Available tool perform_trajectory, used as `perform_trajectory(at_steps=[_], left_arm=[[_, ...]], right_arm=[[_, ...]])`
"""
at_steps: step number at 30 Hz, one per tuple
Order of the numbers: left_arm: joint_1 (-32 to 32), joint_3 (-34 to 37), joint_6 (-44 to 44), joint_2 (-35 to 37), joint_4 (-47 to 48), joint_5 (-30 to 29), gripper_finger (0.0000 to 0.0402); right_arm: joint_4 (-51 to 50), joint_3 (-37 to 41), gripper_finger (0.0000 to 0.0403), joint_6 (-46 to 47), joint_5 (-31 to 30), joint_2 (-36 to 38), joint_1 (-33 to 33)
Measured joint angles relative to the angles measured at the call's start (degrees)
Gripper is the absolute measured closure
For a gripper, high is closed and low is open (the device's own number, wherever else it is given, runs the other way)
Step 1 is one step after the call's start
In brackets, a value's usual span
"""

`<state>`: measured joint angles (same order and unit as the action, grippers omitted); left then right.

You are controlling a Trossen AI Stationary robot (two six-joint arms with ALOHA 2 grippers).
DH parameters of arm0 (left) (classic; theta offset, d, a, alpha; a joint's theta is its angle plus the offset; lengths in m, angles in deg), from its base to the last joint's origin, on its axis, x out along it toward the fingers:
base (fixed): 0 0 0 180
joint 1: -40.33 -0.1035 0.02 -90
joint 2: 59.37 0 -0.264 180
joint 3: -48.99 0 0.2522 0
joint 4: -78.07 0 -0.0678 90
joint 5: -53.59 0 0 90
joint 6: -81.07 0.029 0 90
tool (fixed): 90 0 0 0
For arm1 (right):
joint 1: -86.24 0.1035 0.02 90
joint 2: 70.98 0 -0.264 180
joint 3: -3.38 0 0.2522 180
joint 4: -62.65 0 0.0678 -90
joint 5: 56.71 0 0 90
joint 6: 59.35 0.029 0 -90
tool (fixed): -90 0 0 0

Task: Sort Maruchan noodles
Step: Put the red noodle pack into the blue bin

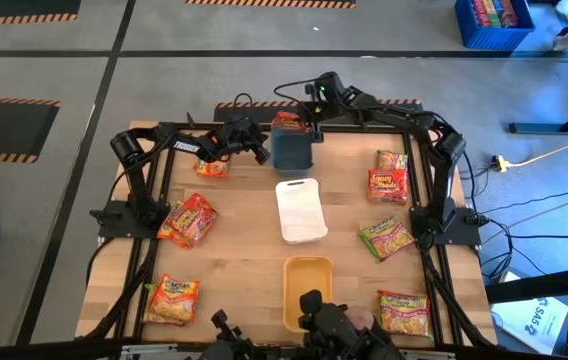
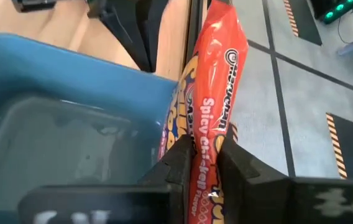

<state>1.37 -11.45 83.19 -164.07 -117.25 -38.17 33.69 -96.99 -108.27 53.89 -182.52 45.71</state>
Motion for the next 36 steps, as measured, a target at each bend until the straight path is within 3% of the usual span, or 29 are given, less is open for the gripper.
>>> perform_trajectory(at_steps=[14,23,36], left_arm=[[0.0,0.0,0.0,0.0,-0.1,0.0,0.0385],[0.0,0.0,-0.1,0.0,-0.1,0.0,0.0385],[0.0,0.0,-0.1,0.0,-0.2,0.0,0.0385]], right_arm=[[-3.2,0.0,0.0359,1.1,1.0,2.7,0.0],[0.6,0.0,0.0359,3.2,4.5,2.7,0.0],[-1.0,0.0,0.0359,2.2,1.3,-0.3,0.0]])
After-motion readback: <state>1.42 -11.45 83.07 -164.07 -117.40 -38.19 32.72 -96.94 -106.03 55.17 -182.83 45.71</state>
